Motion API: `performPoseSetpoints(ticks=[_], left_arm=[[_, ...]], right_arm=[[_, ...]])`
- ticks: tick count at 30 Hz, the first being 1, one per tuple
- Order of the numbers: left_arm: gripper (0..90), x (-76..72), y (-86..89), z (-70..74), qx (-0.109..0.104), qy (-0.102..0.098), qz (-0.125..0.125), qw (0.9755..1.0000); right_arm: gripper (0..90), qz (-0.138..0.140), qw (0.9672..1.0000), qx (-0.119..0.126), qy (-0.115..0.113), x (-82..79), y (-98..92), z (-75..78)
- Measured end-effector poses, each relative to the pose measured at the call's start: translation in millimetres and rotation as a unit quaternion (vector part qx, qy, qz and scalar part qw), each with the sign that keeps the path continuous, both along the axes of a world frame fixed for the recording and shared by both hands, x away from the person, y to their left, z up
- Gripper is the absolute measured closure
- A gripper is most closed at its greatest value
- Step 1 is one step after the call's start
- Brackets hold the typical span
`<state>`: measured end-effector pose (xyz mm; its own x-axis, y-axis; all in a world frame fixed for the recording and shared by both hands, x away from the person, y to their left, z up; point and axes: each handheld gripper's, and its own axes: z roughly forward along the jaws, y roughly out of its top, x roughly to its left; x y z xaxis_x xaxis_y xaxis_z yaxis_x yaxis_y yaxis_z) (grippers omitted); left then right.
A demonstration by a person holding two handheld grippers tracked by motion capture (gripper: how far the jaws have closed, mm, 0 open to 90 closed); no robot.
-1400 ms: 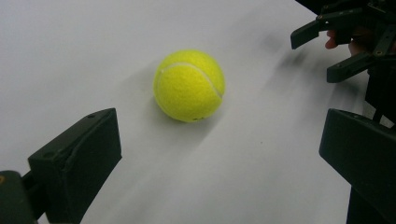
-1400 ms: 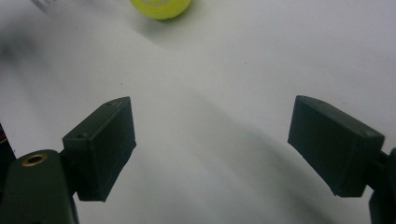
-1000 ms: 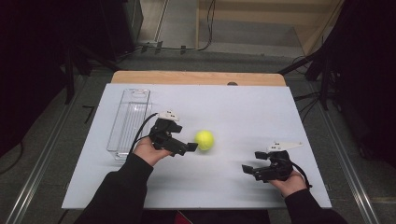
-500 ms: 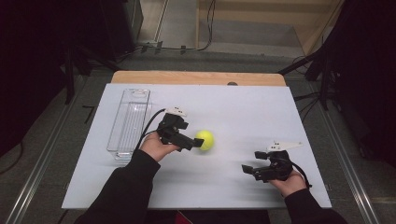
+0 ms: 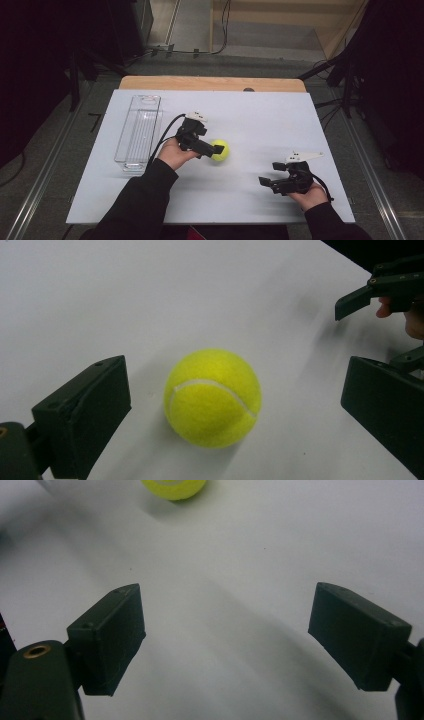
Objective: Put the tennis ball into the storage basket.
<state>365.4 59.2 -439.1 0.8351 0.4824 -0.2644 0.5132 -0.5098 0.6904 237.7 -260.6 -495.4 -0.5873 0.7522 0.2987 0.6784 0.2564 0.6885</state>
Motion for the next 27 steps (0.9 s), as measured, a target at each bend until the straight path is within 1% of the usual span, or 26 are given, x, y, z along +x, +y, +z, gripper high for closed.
performPoseSetpoints(ticks=[5, 6, 9, 11, 12, 14, 15, 18, 20, 21, 23, 24, 27], left_arm=[[0.1, 4.0, -8.7, 0.0, 0.009, -0.008, -0.003, 0.9999], [0.1, 4.9, -10.4, 0.0, 0.006, -0.006, -0.003, 1.0000], [0.1, 7.7, -14.5, 1.3, 0.006, -0.010, -0.004, 0.9999], [1.4, 8.8, -16.5, 2.1, 0.000, -0.010, -0.002, 1.0000], [1.4, 9.7, -18.4, 1.8, 0.003, -0.010, -0.006, 0.9999], [1.4, 10.5, -19.5, -0.1, 0.002, -0.011, -0.007, 0.9999], [1.4, 10.8, -20.0, -1.0, 0.002, -0.008, -0.004, 1.0000], [1.4, 12.2, -19.4, -2.2, 0.004, -0.008, 0.002, 1.0000], [1.4, 13.5, -19.0, -3.6, 0.002, -0.005, 0.005, 1.0000], [1.4, 13.3, -19.2, -4.5, 0.006, -0.004, 0.004, 1.0000], [1.4, 13.0, -19.4, -4.8, 0.008, -0.006, 0.004, 0.9999], [1.4, 12.5, -19.6, -5.7, 0.005, -0.007, 0.006, 0.9999], [1.5, 12.1, -19.7, -6.7, 0.004, -0.010, 0.007, 0.9999]], right_arm=[[13.0, 0.001, 1.0000, 0.000, -0.001, 0.3, -0.7, -0.3], [13.0, 0.000, 1.0000, 0.001, -0.001, 0.2, -0.8, -0.4], [13.0, -0.002, 1.0000, 0.002, -0.001, -0.1, -1.2, -0.2], [13.0, 0.000, 1.0000, 0.001, -0.001, -0.1, -1.1, -0.4], [13.0, 0.000, 1.0000, 0.002, -0.001, -0.3, -0.8, -0.3], [13.0, 0.000, 1.0000, 0.001, -0.001, -0.3, -0.8, -0.4], [13.0, 0.000, 1.0000, 0.002, -0.001, -0.4, -0.8, -0.3], [13.0, 0.000, 1.0000, 0.001, -0.001, -0.7, -1.5, -0.2], [13.0, 0.000, 1.0000, 0.001, -0.001, -0.8, -1.7, -0.1], [13.0, -0.001, 1.0000, 0.001, 0.000, -0.9, -1.7, 0.0], [13.0, -0.001, 1.0000, 0.001, -0.001, -1.2, -1.7, 0.1], [13.0, -0.001, 1.0000, 0.000, -0.001, -1.4, -1.9, 0.3], [13.0, -0.002, 1.0000, 0.001, -0.001, -1.4, -2.0, 0.1]])
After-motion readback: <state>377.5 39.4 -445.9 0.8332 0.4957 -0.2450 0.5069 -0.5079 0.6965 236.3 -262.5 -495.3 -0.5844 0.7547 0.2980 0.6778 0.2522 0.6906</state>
